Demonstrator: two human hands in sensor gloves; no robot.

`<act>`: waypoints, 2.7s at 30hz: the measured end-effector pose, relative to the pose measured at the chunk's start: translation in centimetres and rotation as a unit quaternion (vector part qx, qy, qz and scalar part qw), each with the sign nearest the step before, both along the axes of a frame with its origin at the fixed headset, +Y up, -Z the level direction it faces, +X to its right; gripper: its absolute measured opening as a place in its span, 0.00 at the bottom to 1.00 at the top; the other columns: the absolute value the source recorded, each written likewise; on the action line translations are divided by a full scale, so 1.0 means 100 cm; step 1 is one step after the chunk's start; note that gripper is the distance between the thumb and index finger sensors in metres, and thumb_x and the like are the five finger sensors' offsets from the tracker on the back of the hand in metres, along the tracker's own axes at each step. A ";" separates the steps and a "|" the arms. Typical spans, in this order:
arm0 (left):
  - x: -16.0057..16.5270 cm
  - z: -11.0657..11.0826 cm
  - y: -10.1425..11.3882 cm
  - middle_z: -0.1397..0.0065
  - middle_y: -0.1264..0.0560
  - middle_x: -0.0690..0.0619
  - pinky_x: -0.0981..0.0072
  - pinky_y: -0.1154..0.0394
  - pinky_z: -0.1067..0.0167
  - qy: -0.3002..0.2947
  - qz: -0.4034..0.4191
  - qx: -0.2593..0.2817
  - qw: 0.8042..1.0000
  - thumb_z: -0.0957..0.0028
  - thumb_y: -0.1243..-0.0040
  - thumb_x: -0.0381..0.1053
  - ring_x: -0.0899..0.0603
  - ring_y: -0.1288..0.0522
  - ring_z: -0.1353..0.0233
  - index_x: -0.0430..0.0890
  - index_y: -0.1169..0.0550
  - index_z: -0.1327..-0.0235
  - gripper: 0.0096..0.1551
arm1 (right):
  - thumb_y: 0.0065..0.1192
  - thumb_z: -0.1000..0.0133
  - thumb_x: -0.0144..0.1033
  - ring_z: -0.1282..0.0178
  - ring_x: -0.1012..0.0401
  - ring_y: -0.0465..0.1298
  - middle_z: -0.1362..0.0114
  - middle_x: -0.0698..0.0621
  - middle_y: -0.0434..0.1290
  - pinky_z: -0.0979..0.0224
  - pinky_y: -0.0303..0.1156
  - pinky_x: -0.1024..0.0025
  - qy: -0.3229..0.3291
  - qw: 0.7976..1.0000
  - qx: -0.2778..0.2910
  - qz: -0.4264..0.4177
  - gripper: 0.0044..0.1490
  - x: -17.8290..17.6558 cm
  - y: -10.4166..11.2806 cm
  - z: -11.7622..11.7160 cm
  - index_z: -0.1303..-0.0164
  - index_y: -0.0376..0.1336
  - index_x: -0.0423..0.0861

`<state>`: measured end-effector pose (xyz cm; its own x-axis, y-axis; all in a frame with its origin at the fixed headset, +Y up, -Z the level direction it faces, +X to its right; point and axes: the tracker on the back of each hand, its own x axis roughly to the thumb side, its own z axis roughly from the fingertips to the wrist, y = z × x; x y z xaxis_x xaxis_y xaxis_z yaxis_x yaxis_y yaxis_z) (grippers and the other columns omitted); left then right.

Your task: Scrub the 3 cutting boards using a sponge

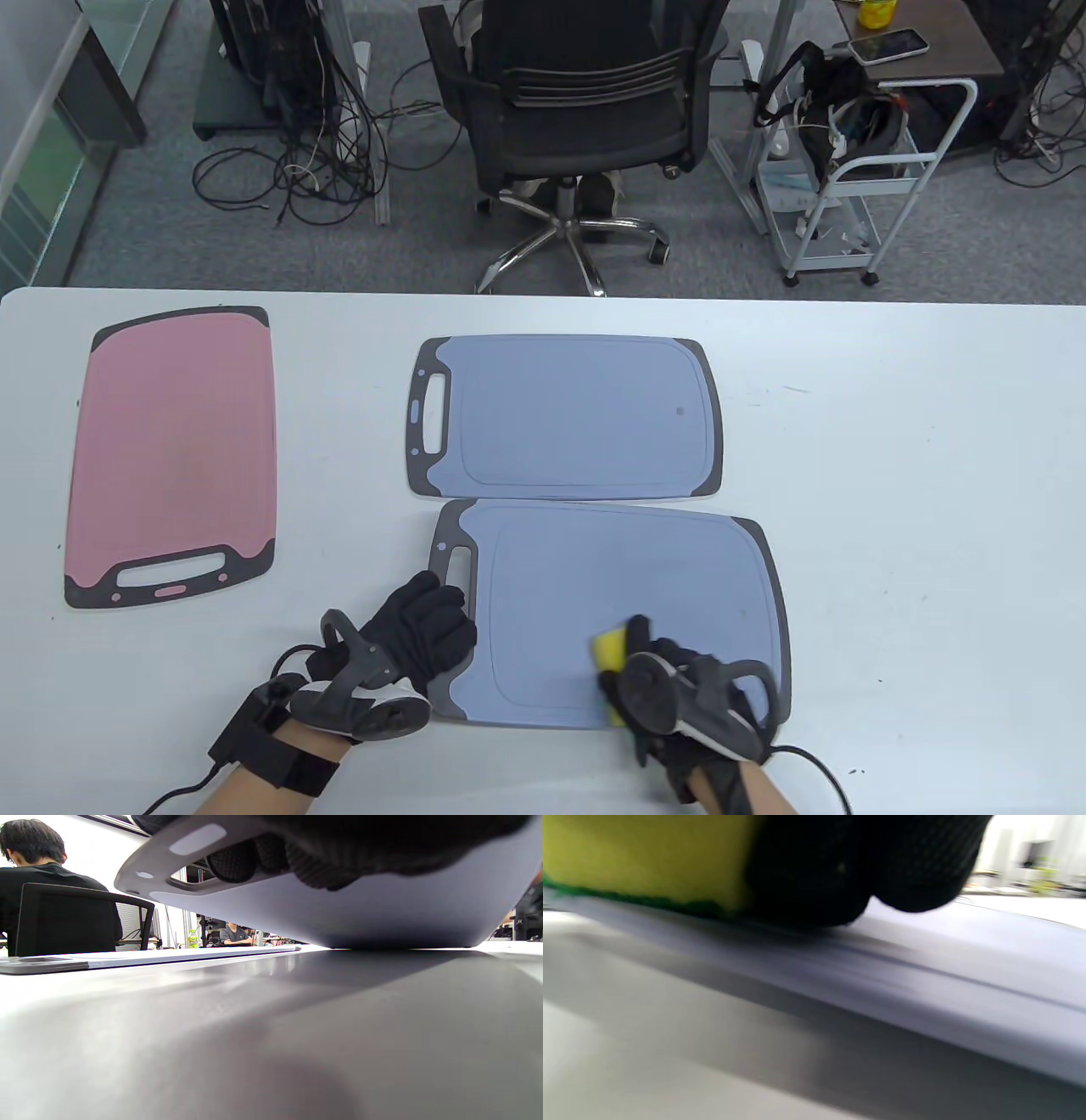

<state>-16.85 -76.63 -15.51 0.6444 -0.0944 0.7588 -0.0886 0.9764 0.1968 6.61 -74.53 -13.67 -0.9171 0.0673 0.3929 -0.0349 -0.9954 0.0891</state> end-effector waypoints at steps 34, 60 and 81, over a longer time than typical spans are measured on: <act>-0.013 0.028 0.046 0.42 0.19 0.59 0.46 0.18 0.35 -0.034 0.004 0.303 0.952 0.52 0.35 0.65 0.46 0.17 0.33 0.56 0.24 0.48 0.24 | 0.61 0.48 0.61 0.57 0.59 0.80 0.44 0.47 0.77 0.46 0.77 0.57 -0.285 0.958 -0.006 -0.012 0.48 0.263 -0.024 0.007 0.23 0.60 0.45; -0.004 -0.175 0.056 0.35 0.24 0.62 0.51 0.24 0.28 0.110 -0.130 0.208 0.963 0.49 0.38 0.64 0.48 0.22 0.27 0.59 0.29 0.42 0.24 | 0.60 0.48 0.62 0.57 0.59 0.80 0.44 0.48 0.77 0.46 0.77 0.58 -0.276 0.959 0.027 -0.055 0.48 0.267 -0.019 0.001 0.23 0.60 0.45; -0.008 -0.213 -0.016 0.14 0.41 0.54 0.46 0.28 0.27 0.240 -0.370 0.022 0.897 0.52 0.31 0.50 0.45 0.29 0.20 0.51 0.50 0.20 0.53 | 0.60 0.48 0.62 0.57 0.59 0.80 0.44 0.48 0.77 0.46 0.77 0.58 -0.281 0.959 0.018 -0.044 0.48 0.260 -0.022 0.003 0.23 0.60 0.45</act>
